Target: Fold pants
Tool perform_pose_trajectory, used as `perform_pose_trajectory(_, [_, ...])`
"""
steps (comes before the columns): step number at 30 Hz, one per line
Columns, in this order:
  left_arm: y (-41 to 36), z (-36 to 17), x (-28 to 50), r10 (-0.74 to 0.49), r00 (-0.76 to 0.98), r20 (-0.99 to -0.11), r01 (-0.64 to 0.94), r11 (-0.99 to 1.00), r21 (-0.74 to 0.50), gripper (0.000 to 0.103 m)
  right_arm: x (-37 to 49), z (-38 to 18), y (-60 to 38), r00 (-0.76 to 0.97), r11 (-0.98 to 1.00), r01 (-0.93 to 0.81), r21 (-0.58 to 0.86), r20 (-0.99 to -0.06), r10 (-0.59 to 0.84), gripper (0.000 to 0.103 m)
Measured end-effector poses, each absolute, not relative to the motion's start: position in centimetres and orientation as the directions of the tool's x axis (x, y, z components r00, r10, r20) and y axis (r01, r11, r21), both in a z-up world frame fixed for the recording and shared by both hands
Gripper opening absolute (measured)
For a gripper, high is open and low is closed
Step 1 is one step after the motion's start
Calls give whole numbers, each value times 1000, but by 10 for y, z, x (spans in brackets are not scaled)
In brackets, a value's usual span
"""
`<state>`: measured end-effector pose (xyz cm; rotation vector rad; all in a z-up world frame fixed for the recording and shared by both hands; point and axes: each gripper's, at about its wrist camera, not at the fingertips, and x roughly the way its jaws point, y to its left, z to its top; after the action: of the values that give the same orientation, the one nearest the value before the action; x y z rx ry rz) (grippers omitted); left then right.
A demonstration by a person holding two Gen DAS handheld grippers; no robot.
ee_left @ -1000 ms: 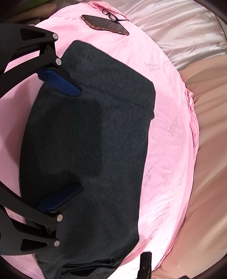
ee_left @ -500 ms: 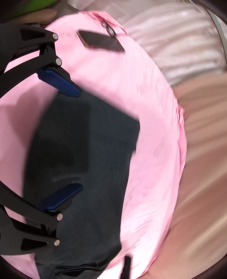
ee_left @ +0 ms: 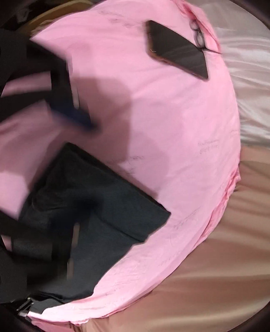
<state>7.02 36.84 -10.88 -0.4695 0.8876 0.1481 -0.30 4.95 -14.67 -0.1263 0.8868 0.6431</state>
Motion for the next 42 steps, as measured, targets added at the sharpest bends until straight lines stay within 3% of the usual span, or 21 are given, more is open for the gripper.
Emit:
perform_pose_trajectory(1, [372,-108,77,-113,624,-773,-305,876,-374,27,-4,-141,49,462,804,-574,157,-749,476,21])
perform_pose_trajectory(2, [376,-107,85,-114,618,-778,-310,874,-375,26,-7,-132,53,467,793,-586,166,-730,498,21])
perform_pose_trajectory(4, [379,-111,94,-118,610,-784,-296,883,-363,26,-11,-128,59,458,772,-608,185,-713,531,24])
perform_pose_trajectory(6, [376,-110,92,-113,610,-784,-282,894,-348,27,-1,-136,65,448,793,-589,157,-753,482,30])
perform_pose_trajectory(10, [383,-105,74,-150,611,-777,-303,863,-405,43,-2,-120,70,436,766,-599,233,-707,556,32])
perform_pose_trajectory(13, [393,-98,50,-220,656,-722,-280,817,-504,69,7,-108,92,457,745,-645,170,-695,555,66])
perform_pose_trajectory(17, [393,-87,47,-217,679,-702,-258,824,-504,71,30,-118,152,407,675,-731,101,-729,550,67])
perform_pose_trajectory(18, [392,-84,46,-217,681,-700,-251,828,-501,71,37,-124,169,403,666,-742,71,-747,529,66])
perform_pose_trajectory(19, [391,-81,45,-217,682,-698,-245,831,-499,71,47,-129,181,406,674,-737,48,-765,499,50])
perform_pose_trajectory(20, [391,-77,42,-215,685,-696,-241,835,-495,72,57,-130,185,406,691,-721,51,-777,481,26])
perform_pose_trajectory(21, [391,-73,37,-210,689,-694,-235,841,-487,74,73,-124,181,349,682,-716,146,-772,531,23])
perform_pose_trajectory(22, [391,-69,31,-205,695,-689,-225,848,-479,79,83,-118,174,297,666,-708,236,-755,584,11])
perform_pose_trajectory(24, [391,-67,25,-207,699,-685,-211,855,-474,91,109,-101,159,262,656,-664,359,-709,654,8])
perform_pose_trajectory(28, [391,-84,22,-248,670,-699,-216,837,-503,94,145,-85,135,216,608,-590,531,-622,752,8])
perform_pose_trajectory(30, [390,-105,34,-289,634,-717,-243,806,-540,92,148,-86,139,221,620,-582,526,-632,743,8])
perform_pose_trajectory(31, [388,-113,38,-290,624,-726,-259,799,-542,83,147,-85,138,213,613,-579,537,-626,750,8])
perform_pose_trajectory(34, [380,-109,44,-201,622,-757,-283,844,-456,27,149,-78,125,227,591,-560,580,-579,783,8])
perform_pose_trajectory(35, [383,-110,47,-183,619,-763,-311,836,-453,16,147,-72,109,251,585,-555,592,-551,796,8])
perform_pose_trajectory(39, [398,-107,51,-246,640,-728,-294,797,-528,13,140,-48,88,320,557,-575,600,-461,828,8])
perform_pose_trajectory(42, [397,-107,52,-239,636,-734,-291,807,-514,13,111,-60,128,196,539,-672,508,-579,791,9])
